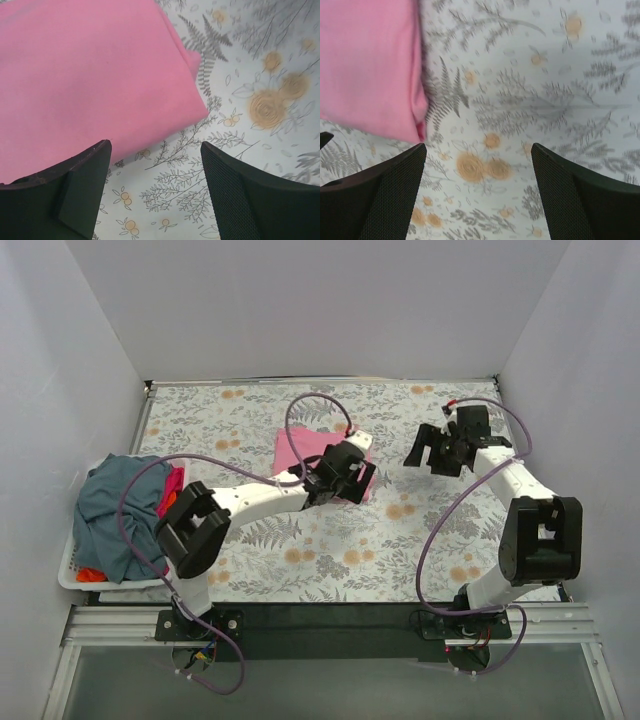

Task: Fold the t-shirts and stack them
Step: Fold the tshirt, then neatly place the folded tshirt to the corner

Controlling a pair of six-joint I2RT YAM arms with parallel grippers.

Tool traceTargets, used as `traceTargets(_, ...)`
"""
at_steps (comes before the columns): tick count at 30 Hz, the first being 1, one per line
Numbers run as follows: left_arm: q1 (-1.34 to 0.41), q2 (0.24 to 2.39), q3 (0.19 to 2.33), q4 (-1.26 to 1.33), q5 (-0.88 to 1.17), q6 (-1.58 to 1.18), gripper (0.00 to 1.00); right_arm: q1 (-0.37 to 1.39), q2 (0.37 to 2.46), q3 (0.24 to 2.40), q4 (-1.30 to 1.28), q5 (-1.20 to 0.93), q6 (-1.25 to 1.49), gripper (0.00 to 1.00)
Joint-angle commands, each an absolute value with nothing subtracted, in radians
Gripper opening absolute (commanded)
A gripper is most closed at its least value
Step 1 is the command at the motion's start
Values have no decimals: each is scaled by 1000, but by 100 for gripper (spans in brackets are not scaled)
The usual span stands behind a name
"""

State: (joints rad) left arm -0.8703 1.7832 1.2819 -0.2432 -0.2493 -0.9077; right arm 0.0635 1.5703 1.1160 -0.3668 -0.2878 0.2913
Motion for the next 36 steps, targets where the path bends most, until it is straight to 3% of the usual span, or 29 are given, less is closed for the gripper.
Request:
traceTargets(1,-954,1869,1324,-267,-439,-755,67,51,1503,1043,-440,-222,271,77)
traceTargets(14,-1049,2117,1459,-192,-586,-555,61,35,1477,900,-356,-311,307,78)
traceTargets(18,-1049,2160,1459,-180,-609,-546,48,34,1494,874,-307,-374,327,78)
traceTargets(22,-1049,2146,1430,-169,-608,-590,19,34,1525,851,-233,-460,366,78)
traceTargets(25,-1049,2099,1399,-150,-582,-618,4,34,1560,844,-157,-541,419,78)
traceTargets(36,-1009,1976,1356,-135,-471,-758,0,142,1776,873,133,-652,666,75)
